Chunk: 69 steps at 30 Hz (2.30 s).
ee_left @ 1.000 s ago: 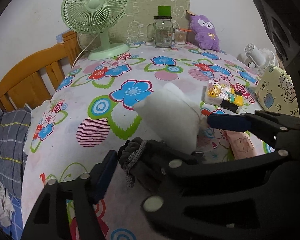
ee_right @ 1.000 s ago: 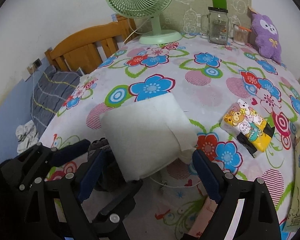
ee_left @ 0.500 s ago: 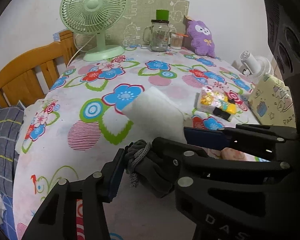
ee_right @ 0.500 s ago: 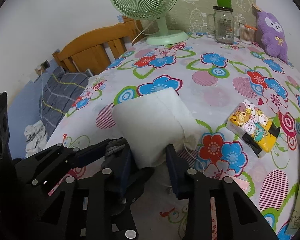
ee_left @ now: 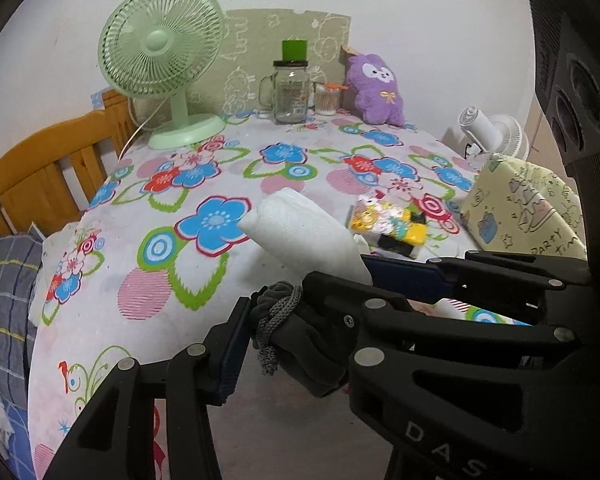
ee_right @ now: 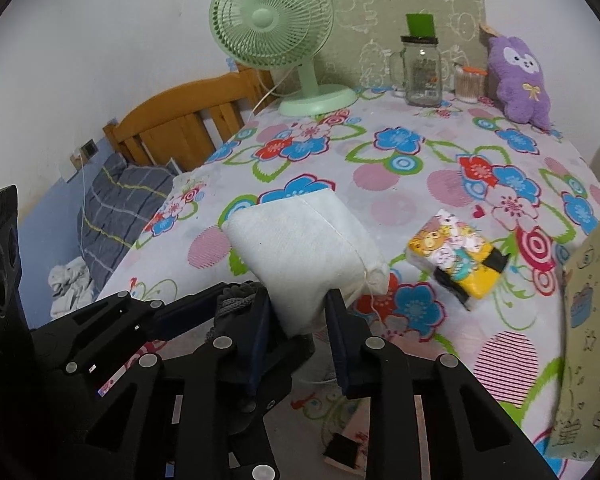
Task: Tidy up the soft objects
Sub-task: 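Grasp the dark grey knit cloth with the left tool and lift it, then move the right tool to the white cloth while the left tool holds the knit cloth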
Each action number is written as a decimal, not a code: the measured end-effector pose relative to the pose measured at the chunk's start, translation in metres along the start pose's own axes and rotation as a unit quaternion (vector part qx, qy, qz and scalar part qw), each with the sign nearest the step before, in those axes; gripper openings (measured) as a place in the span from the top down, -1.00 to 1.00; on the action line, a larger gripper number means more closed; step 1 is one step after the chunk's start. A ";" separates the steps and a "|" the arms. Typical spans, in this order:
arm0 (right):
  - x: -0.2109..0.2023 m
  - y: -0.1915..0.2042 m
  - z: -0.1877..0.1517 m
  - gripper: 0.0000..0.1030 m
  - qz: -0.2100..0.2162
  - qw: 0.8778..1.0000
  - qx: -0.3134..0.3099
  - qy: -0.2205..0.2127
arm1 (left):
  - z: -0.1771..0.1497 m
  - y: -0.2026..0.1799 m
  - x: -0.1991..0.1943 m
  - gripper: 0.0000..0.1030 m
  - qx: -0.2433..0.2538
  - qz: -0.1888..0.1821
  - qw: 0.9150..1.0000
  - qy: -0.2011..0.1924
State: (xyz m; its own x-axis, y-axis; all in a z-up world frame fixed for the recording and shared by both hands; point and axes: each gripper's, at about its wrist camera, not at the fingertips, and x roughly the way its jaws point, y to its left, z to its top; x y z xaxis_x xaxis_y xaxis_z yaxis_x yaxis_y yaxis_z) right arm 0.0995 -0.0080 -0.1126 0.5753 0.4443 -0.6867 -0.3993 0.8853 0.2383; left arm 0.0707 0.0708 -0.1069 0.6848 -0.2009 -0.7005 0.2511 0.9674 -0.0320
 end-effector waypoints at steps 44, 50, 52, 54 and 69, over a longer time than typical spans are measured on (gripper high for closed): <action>-0.064 -0.054 -0.015 -0.54 -0.041 0.997 0.057 -0.044 | 0.015 -0.063 -0.011 -0.03 0.051 0.026 0.998 -0.008; -0.048 -0.066 -0.014 -0.57 -0.078 0.993 0.081 -0.031 | 0.016 -0.056 0.006 -0.03 0.046 0.034 0.998 0.003; -0.042 -0.069 -0.013 -0.57 -0.095 0.991 0.087 -0.026 | 0.016 -0.053 0.012 -0.03 0.045 0.034 0.998 0.009; -0.037 -0.071 -0.011 -0.57 -0.109 0.990 0.092 -0.021 | 0.018 -0.052 0.017 -0.03 0.046 0.033 0.998 0.013; 0.005 -0.091 -0.009 -0.23 -0.169 0.977 0.126 0.031 | 0.022 -0.049 0.053 -0.03 0.074 0.041 0.995 0.043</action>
State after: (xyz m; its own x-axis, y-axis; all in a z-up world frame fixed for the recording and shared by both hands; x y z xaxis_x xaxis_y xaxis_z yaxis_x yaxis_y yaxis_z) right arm 0.1317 -0.0875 -0.1440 0.5957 0.1187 -0.7944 -0.0013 0.9892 0.1468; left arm 0.1097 0.0094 -0.1266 0.6472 -0.1019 -0.7555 0.2992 0.9454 0.1288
